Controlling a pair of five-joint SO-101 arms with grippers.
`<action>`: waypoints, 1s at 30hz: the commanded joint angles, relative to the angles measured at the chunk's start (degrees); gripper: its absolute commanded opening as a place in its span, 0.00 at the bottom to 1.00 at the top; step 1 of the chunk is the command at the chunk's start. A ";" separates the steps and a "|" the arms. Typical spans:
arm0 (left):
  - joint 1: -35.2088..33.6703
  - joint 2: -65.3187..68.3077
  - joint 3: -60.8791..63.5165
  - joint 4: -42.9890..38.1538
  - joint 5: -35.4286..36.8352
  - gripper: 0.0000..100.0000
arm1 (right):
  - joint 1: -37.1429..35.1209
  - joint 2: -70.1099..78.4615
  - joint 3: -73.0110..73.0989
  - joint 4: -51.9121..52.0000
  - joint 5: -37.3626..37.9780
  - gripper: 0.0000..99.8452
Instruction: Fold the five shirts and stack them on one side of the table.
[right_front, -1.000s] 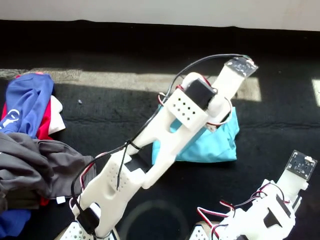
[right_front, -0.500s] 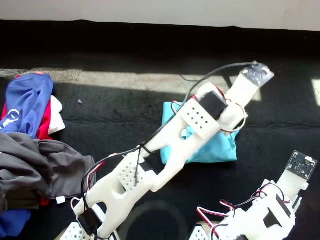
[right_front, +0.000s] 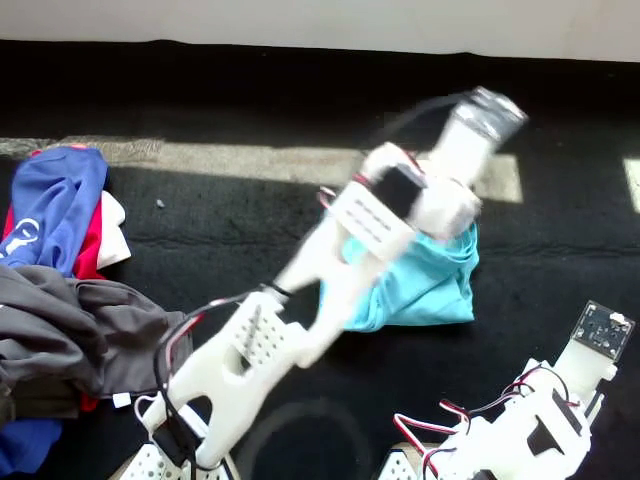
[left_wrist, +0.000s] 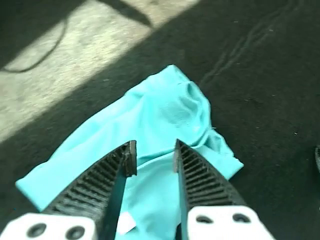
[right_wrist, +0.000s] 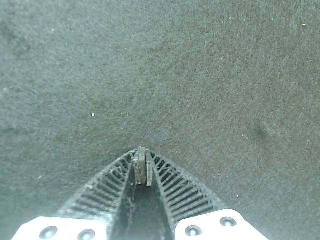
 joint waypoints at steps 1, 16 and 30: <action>-4.88 -1.54 -2.95 7.47 0.70 0.02 | 2.15 0.57 1.36 -0.75 0.53 0.01; 6.29 -3.12 19.47 7.47 4.92 0.01 | 2.07 0.57 1.36 -0.75 0.53 0.01; 11.12 -10.86 14.20 7.38 4.48 0.01 | 2.24 0.57 1.36 -0.75 0.44 0.01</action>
